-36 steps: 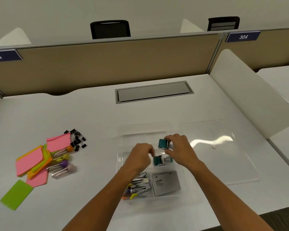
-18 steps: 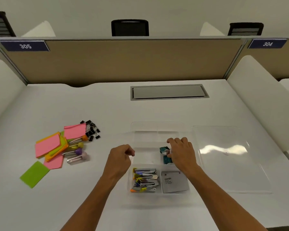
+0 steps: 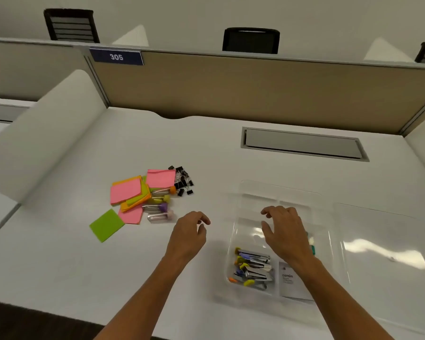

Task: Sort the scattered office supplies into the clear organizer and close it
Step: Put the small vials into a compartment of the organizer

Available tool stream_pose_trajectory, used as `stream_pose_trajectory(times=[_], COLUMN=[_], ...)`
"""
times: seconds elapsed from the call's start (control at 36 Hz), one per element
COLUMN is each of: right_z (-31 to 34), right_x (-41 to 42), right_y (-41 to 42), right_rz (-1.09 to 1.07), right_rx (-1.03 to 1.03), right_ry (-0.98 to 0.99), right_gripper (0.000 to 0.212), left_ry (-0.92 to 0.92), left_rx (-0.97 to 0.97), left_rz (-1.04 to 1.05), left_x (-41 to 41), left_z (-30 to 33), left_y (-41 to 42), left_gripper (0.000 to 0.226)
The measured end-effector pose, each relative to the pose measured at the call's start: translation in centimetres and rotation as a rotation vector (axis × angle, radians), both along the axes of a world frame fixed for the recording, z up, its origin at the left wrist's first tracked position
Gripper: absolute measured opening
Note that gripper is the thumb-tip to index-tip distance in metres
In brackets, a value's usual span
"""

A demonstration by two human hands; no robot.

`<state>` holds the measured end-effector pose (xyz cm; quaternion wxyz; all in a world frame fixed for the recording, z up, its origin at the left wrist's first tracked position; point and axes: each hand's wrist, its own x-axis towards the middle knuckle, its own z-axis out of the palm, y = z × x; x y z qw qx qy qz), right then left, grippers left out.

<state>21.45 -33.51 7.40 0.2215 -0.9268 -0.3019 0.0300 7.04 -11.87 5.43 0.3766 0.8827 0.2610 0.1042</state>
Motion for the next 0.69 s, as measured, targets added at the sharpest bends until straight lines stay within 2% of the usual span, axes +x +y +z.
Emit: stream_pose_trajectory(times=[0.19,0.31,0.39,0.56,0.69], right_z=[0.4,0.3,0.2,-1.0,-2.5], right_x=[-2.1,-3.6,-4.8,-7.1,-8.6], right_y=[6.0,9.8,12.7,17.9,21.1], right_rz=[0.222,0.367,0.452,0.548,0.6], right_rx=[0.108,0.073,0.038,-0.092,-0.16], right_ry=[0.101,0.127,0.137,0.108,0.05], right_gripper=[0.031,0.037,0.042,0.051,0.054], left_ry=[-0.085,-0.112,-0.061,0.089,0.072], left_rx=[0.066,0.133,0.143,0.155,0.21], left_rz=[0.096,0.155,0.17,0.085,-0.049], left_x=[-2.1,-3.0,-3.5,-3.7,-3.5], left_z=[-0.6,-0.5,-0.6,-1.9,-2.7], left_y=[4.2,7.5,9.8,13.0,14.7], left_gripper=[0.031,0.027,0.029,0.041,0.046])
